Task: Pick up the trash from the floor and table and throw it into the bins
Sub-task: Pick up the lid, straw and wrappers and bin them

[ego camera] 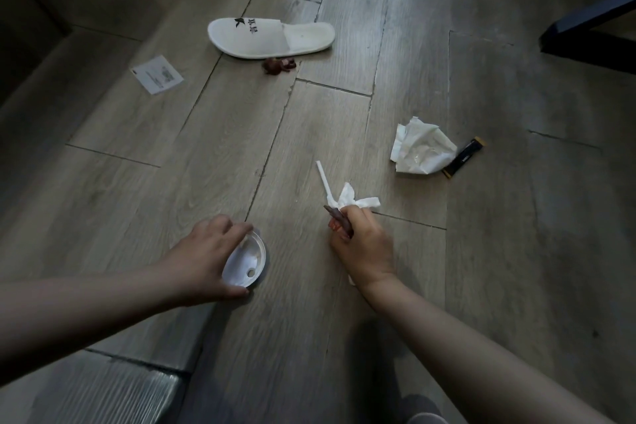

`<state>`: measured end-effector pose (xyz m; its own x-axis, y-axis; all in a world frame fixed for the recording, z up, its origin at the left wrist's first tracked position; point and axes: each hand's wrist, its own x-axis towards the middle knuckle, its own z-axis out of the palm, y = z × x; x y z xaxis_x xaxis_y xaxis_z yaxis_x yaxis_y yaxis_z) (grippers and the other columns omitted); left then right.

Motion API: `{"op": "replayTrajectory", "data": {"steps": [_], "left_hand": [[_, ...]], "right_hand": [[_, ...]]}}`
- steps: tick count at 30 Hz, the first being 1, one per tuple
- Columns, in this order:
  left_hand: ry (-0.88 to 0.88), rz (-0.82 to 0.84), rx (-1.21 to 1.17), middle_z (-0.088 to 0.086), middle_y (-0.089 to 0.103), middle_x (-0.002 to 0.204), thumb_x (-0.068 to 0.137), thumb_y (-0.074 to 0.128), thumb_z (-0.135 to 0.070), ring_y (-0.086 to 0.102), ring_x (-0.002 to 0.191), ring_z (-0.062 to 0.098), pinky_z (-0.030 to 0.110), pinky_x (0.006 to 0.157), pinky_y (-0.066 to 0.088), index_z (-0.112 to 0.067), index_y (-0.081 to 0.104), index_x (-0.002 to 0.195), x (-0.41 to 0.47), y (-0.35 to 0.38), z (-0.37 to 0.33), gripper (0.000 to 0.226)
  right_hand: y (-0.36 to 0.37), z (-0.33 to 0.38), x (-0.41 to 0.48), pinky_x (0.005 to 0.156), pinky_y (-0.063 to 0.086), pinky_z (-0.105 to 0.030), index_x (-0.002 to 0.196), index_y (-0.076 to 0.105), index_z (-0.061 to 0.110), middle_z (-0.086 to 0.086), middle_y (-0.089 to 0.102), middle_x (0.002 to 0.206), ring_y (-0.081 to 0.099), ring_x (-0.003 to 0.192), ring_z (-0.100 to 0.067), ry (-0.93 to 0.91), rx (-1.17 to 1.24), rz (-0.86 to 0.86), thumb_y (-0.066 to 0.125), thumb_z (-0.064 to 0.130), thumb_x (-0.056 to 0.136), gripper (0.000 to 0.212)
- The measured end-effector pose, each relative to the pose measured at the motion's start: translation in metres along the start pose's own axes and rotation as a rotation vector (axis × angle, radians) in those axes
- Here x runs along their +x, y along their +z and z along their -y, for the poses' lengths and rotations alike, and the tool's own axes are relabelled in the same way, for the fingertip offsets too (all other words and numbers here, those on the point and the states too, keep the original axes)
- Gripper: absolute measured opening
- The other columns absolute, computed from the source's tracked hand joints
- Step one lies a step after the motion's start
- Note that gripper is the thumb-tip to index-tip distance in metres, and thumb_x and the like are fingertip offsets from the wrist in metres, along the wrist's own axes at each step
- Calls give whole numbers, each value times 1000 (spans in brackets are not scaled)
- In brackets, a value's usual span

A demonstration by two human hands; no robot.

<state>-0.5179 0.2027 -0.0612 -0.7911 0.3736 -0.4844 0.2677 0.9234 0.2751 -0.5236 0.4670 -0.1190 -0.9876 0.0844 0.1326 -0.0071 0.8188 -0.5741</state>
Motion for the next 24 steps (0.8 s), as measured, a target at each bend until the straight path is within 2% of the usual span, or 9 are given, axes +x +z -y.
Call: {"op": "replayTrajectory", "data": {"steps": [6,9,13,17,19,21,24], "left_hand": [[2,9,5,-5,35,125,43,40,-81,39,118,20,31,96,42,-30,24,144,0,0,0,114],[0,9,3,-4,35,125,43,40,-81,39,118,20,29,97,39,-30,23,144,-1,-2,-1,114],[7,32,-22,-5,34,128,55,58,-72,39,119,18,28,95,39,-30,22,144,-1,-4,-2,105],[14,21,-52,-6,36,128,61,70,-64,40,118,15,27,92,41,-31,24,143,-5,-5,-1,99],[16,22,-63,-7,36,128,58,68,-67,41,117,14,26,90,41,-31,26,142,-7,-6,0,101],[14,24,-74,-7,37,127,50,56,-74,42,116,14,25,89,40,-31,27,142,-8,-10,0,106],[4,-16,-127,-9,38,126,46,49,-76,45,112,12,22,83,36,-32,29,141,-6,-20,-1,106]], "right_hand": [[-2,5,-3,53,41,-33,77,54,14,7,49,72,48,62,-16,58,66,7,64,17,83,12],[-4,6,-3,54,40,-32,76,53,13,5,51,72,48,62,-15,62,96,15,63,14,82,12],[-8,4,0,59,45,-33,77,58,11,1,58,71,53,66,-16,115,174,23,66,8,76,9],[-19,10,-2,59,42,-23,77,59,20,7,57,67,53,65,-8,212,295,-15,68,6,72,18],[-25,14,-6,64,46,-24,83,62,22,6,61,70,58,69,-9,243,360,-20,70,7,73,20],[-31,18,-8,67,49,-29,86,63,25,3,65,74,61,71,-12,269,416,-13,71,10,73,21],[-45,28,-4,63,49,-28,84,62,32,2,65,76,61,69,-13,297,459,20,70,9,72,27]]}}
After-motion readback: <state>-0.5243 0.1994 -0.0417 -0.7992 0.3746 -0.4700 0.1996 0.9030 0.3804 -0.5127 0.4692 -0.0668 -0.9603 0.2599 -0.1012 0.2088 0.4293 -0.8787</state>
